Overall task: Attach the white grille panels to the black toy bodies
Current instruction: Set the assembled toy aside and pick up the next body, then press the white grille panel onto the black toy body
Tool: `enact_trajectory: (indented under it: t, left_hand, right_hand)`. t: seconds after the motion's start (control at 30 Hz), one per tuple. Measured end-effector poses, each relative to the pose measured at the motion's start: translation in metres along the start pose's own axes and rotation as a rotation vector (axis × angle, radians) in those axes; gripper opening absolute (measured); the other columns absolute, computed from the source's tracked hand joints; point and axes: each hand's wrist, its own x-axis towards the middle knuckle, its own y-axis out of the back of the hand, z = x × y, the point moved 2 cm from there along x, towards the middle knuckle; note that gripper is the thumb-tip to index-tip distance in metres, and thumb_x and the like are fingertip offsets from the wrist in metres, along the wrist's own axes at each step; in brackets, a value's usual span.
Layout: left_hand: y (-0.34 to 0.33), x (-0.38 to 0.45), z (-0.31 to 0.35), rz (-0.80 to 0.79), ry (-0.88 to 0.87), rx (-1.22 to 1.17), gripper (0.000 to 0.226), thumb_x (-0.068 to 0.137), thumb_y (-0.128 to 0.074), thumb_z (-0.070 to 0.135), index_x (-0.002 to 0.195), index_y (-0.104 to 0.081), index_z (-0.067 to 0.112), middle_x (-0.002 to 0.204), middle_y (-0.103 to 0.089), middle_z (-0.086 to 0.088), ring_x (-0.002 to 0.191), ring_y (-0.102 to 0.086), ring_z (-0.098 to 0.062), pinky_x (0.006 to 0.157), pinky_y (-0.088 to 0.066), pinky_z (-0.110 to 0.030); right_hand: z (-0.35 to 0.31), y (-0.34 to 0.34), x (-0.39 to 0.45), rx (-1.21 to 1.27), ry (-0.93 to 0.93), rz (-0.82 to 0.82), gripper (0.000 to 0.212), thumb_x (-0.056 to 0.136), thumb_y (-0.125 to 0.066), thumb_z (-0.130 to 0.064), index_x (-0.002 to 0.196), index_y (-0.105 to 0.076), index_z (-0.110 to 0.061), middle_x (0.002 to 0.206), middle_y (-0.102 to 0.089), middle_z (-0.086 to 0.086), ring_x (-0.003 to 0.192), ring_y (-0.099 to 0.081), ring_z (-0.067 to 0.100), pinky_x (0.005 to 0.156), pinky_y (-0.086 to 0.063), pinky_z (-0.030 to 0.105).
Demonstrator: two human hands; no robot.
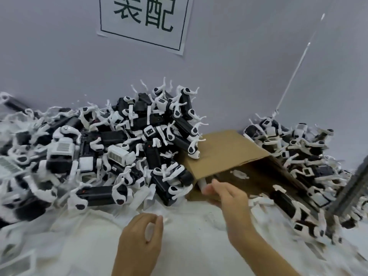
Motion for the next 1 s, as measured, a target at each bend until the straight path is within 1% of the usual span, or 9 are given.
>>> enact_trajectory:
  t: [0.13, 0.23, 0.4, 0.47, 0.63, 0.7, 0.8, 0.9, 1.0]
  left_hand:
    - [0.006, -0.002, -0.002, -0.008, 0.021, -0.004, 0.017, 0.088, -0.073, 0.004, 0.076, -0.069, 0.014, 0.074, -0.067, 0.009, 0.074, -0.064, -0.013, 0.071, -0.05, -0.034]
    - [0.009, -0.001, -0.002, -0.008, 0.031, -0.005, 0.02, 0.09, -0.071, 0.005, 0.076, -0.069, 0.019, 0.073, -0.067, 0.014, 0.074, -0.063, -0.007, 0.071, -0.049, -0.027]
    - [0.007, 0.0, -0.002, -0.031, 0.032, 0.015, 0.016, 0.092, -0.068, 0.009, 0.079, -0.071, 0.017, 0.076, -0.068, 0.017, 0.076, -0.063, -0.003, 0.07, -0.047, -0.019]
    - [0.008, -0.001, -0.003, -0.038, 0.035, 0.027, 0.014, 0.092, -0.067, 0.012, 0.08, -0.072, 0.017, 0.077, -0.068, 0.018, 0.077, -0.063, -0.001, 0.071, -0.044, -0.014]
    - [0.008, -0.002, -0.008, -0.021, 0.019, 0.043, 0.019, 0.092, -0.068, 0.012, 0.079, -0.07, 0.025, 0.078, -0.069, 0.017, 0.08, -0.066, -0.003, 0.074, -0.049, -0.017]
    - [0.008, -0.001, -0.008, 0.0, 0.011, 0.022, 0.014, 0.092, -0.066, 0.021, 0.079, -0.069, 0.023, 0.078, -0.07, 0.016, 0.081, -0.067, -0.006, 0.074, -0.051, -0.023]
    - [0.012, -0.002, -0.004, 0.025, 0.018, -0.045, 0.024, 0.093, -0.059, 0.04, 0.082, -0.073, 0.023, 0.081, -0.072, 0.015, 0.083, -0.068, -0.008, 0.073, -0.049, -0.02]
    - [0.013, -0.004, 0.003, -0.033, 0.109, -0.239, 0.045, 0.092, -0.046, 0.053, 0.086, -0.078, 0.022, 0.09, -0.076, 0.009, 0.091, -0.07, -0.008, 0.082, -0.051, -0.02]
    - [0.012, -0.004, 0.015, -0.155, 0.32, -0.598, 0.062, 0.092, -0.041, 0.062, 0.106, -0.078, 0.015, 0.109, -0.077, -0.008, 0.107, -0.07, -0.02, 0.089, -0.051, -0.027]
  right_hand:
    - [0.043, -0.061, -0.046, 0.095, -0.179, -0.054, 0.031, 0.099, -0.06, -0.016, 0.072, -0.076, -0.011, 0.079, -0.076, 0.002, 0.08, -0.072, 0.013, 0.068, -0.058, 0.028]
    - [0.04, -0.074, -0.048, 0.013, -0.003, 0.071, 0.014, 0.093, -0.07, -0.013, 0.089, -0.071, -0.027, 0.089, -0.072, -0.005, 0.087, -0.064, 0.004, 0.073, -0.052, 0.025]
    - [0.024, -0.068, 0.006, -0.213, 0.177, 0.038, 0.062, 0.091, -0.072, -0.015, 0.147, -0.047, -0.023, 0.138, -0.043, -0.003, 0.131, -0.042, 0.012, 0.107, -0.035, 0.027]
    - [0.023, -0.071, 0.022, -0.274, 0.167, -0.029, 0.056, 0.09, -0.073, -0.016, 0.142, -0.054, -0.017, 0.138, -0.054, 0.003, 0.132, -0.048, 0.019, 0.105, -0.034, 0.023]
    - [0.022, -0.057, 0.028, -0.288, 0.222, 0.038, 0.029, 0.085, -0.078, -0.024, 0.114, -0.074, -0.024, 0.089, -0.073, -0.006, 0.089, -0.067, 0.02, 0.082, -0.055, 0.035]
    - [0.019, -0.046, 0.016, -0.159, 0.314, 0.126, 0.029, 0.087, -0.077, -0.021, 0.116, -0.073, -0.023, 0.086, -0.071, -0.022, 0.086, -0.068, 0.007, 0.079, -0.053, 0.018]
    - [0.016, -0.035, -0.012, -0.003, 0.437, 0.181, 0.045, 0.087, -0.078, -0.016, 0.127, -0.066, -0.032, 0.101, -0.07, -0.033, 0.096, -0.068, -0.004, 0.085, -0.051, 0.01]
    - [0.024, -0.032, -0.041, -0.048, 0.664, 0.08, 0.054, 0.083, -0.081, -0.003, 0.13, -0.061, -0.019, 0.134, -0.065, -0.003, 0.122, -0.065, 0.012, 0.097, -0.056, 0.03]
    - [0.033, -0.037, -0.067, -0.076, 0.866, -0.093, 0.051, 0.075, -0.077, 0.006, 0.121, -0.07, -0.013, 0.139, -0.062, 0.008, 0.128, -0.061, 0.016, 0.099, -0.053, 0.024]
